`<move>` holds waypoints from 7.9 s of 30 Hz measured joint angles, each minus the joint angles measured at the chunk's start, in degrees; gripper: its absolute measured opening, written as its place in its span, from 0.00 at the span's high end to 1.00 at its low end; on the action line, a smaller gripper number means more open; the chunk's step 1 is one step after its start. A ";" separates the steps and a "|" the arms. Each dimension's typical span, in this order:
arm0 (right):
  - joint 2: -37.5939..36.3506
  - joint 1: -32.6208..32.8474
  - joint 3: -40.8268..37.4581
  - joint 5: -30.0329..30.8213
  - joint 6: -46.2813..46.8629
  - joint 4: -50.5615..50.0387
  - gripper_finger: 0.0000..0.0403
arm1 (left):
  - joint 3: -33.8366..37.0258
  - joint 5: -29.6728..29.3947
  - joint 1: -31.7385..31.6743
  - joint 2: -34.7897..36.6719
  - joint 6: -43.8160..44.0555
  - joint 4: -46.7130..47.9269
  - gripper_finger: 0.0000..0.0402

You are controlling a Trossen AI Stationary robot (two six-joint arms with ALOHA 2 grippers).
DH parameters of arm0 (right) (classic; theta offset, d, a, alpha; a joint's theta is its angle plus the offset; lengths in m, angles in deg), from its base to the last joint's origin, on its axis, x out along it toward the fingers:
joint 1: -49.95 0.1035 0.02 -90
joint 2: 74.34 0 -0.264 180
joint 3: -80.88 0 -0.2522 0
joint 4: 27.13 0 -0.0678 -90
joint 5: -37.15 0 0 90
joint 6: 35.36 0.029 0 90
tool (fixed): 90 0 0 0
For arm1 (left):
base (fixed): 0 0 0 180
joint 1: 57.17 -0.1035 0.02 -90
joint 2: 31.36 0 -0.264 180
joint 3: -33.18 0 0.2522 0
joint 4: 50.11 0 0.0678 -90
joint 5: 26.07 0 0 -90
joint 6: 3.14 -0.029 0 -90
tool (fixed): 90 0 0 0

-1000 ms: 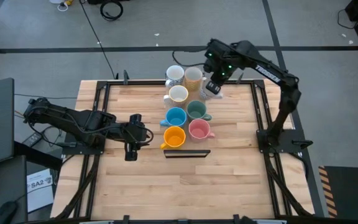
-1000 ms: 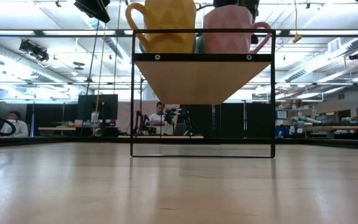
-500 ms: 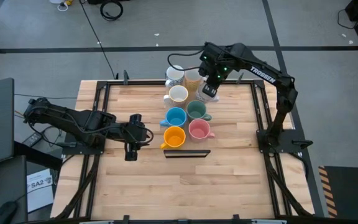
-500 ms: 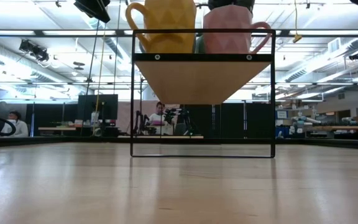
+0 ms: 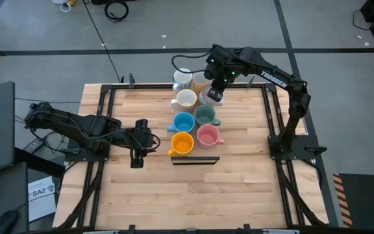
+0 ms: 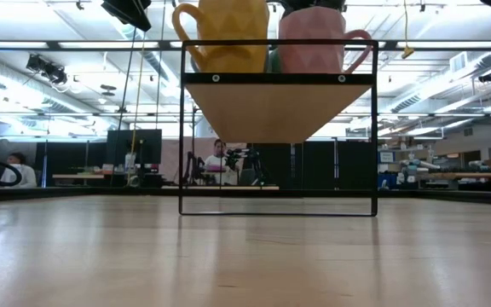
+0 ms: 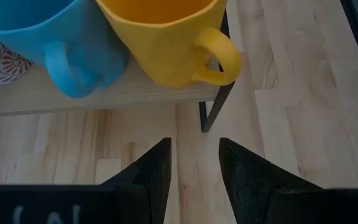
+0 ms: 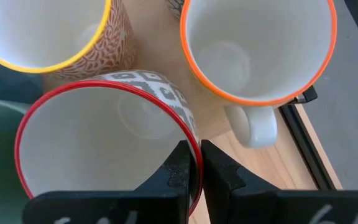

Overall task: Place coffee mugs
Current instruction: Put the red patterned mug on the shelf, then return to Home Position

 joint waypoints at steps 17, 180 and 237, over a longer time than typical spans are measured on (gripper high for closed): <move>-0.09 0.26 -3.72 0.00 0.04 3.17 0.93 | 0.00 0.00 0.00 0.00 -0.09 -0.01 0.65; -96.18 14.10 -105.18 -1.09 9.64 78.40 0.75 | 64.70 -8.75 -8.04 66.36 -7.90 -50.01 0.65; -96.06 14.10 -114.75 -1.09 7.56 86.78 0.75 | 64.83 4.28 -8.02 58.69 -14.88 -48.37 0.65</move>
